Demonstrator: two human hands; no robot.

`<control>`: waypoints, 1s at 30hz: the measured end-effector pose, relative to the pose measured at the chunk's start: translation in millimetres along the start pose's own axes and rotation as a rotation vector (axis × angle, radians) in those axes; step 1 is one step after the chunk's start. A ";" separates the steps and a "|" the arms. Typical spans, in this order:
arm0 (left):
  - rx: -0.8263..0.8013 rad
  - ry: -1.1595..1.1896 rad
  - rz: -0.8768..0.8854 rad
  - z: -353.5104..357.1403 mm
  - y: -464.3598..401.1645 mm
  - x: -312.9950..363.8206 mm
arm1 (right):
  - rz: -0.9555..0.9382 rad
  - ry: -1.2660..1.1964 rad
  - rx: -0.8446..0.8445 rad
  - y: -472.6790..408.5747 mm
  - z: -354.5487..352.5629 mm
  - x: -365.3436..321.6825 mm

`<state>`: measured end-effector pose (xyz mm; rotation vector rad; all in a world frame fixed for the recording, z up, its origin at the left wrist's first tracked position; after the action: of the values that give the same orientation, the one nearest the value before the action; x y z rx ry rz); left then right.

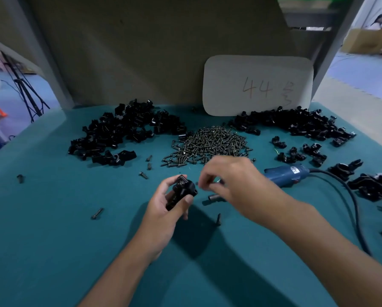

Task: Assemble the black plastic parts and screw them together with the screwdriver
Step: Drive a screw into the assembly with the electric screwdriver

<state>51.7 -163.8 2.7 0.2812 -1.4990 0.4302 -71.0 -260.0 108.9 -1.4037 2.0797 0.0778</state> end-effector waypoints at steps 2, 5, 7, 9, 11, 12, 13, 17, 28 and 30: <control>0.046 0.023 -0.011 -5.7 -0.1 0.4 | 0.072 -0.042 0.068 -2.9 -15.0 18.5; 0.053 -0.011 -0.012 -6.6 1.3 1.4 | 0.280 -0.074 0.134 1.5 -17.6 57.1; 0.046 -0.043 -0.005 -3.6 2.2 1.9 | 0.369 -0.011 0.144 14.5 -6.3 70.5; 0.052 -0.045 0.001 -2.2 2.2 2.6 | 0.357 0.002 0.141 32.4 9.7 64.7; 0.067 -0.040 0.003 -3.2 1.6 2.7 | 0.354 -0.004 0.057 51.5 33.1 51.8; 0.069 -0.041 0.004 -3.5 1.5 2.5 | 0.358 0.018 0.005 60.1 45.8 46.4; 0.064 -0.046 0.004 -3.1 1.5 2.2 | 0.360 0.046 -0.031 66.6 56.0 41.2; 0.031 -0.068 -0.014 -2.3 2.4 -0.6 | 0.379 0.032 0.004 72.7 61.6 36.9; -0.007 -0.063 -0.007 0.0 2.1 4.3 | 0.292 -0.151 0.180 50.6 36.9 35.4; -0.025 -0.070 0.000 1.8 3.0 5.6 | 0.180 -0.122 0.256 43.1 24.1 30.0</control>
<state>48.9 -161.3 8.2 0.2787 -1.5719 0.4051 -104.2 -256.9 61.6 -1.0335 2.0287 -0.0281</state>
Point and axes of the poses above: each hand's wrist, its own y-axis away from the middle knuckle, its own z-axis out of the palm, x = y × z, the point moved 6 cm from there along -y, towards the middle knuckle, and after that the axes turned 6 degrees about -y, right-handed, at the moved point
